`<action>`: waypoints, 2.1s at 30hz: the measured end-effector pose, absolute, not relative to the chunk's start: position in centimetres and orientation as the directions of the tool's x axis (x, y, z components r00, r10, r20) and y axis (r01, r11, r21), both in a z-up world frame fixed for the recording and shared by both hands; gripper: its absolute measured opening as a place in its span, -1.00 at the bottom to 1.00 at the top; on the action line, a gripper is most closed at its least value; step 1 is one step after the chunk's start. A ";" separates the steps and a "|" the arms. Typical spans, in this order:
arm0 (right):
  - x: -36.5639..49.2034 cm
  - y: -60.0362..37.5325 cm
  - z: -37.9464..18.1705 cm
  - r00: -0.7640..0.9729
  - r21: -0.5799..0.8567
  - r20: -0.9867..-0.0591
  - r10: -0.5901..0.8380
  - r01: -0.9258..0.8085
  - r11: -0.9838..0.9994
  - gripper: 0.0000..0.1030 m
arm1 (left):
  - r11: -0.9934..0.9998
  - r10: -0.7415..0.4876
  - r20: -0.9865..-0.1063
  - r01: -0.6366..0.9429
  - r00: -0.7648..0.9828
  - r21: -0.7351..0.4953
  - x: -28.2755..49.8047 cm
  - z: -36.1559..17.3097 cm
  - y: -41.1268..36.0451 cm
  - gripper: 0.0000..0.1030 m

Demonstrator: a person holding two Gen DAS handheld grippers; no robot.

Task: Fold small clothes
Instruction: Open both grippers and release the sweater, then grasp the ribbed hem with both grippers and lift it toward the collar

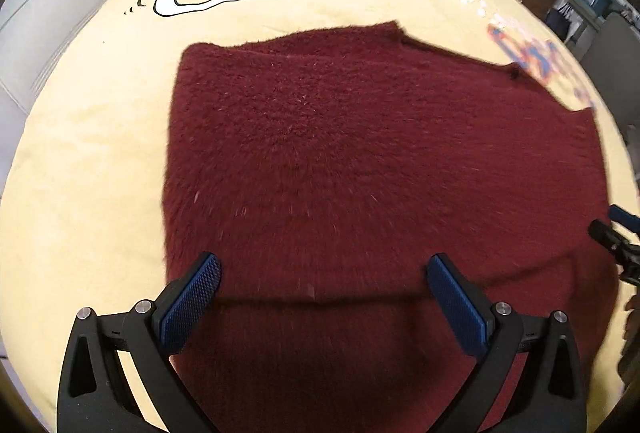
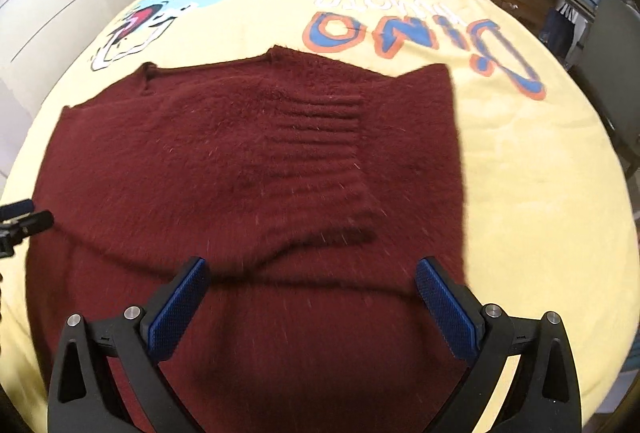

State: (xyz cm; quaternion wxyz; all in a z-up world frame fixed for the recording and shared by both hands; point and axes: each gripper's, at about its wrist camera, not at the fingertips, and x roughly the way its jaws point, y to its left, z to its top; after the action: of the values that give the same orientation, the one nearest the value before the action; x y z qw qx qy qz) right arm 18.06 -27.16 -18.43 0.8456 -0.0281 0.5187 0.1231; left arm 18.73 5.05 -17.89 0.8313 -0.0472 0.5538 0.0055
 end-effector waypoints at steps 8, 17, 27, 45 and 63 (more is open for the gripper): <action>9.9 -32.2 -18.7 0.376 0.075 -0.916 0.139 -0.181 0.981 0.99 | 0.997 -0.062 -0.949 -0.030 0.309 -0.075 11.5 -16.9 6.3 0.98; 3.7 -35.1 -22.3 0.266 0.027 -0.962 0.058 -0.116 0.993 0.99 | 0.989 -0.094 -0.981 -0.100 0.167 -0.112 3.6 -21.8 6.7 0.98; 2.8 -33.7 -24.3 0.169 -0.022 -0.986 0.005 -0.161 0.987 0.90 | 0.992 -0.119 -0.989 -0.035 0.087 -0.122 2.8 -24.7 3.3 0.81; 2.9 -33.5 -20.3 0.122 0.287 -0.944 0.306 -0.152 0.946 -0.76 | 0.975 -0.217 -0.945 0.001 0.244 -0.224 3.4 -18.6 0.4 -0.83; 16.5 -33.7 -8.0 0.443 0.326 -0.825 0.351 -0.134 0.936 -0.77 | 0.967 -0.207 -0.836 -0.024 0.509 -0.255 11.8 -6.9 5.9 -0.84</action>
State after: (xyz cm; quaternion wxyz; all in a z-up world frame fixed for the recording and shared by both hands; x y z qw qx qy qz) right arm 16.49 -33.67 -7.95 0.8427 0.1065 0.5078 0.1439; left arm 11.82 5.87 -6.95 0.8605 -0.1175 0.4928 -0.0532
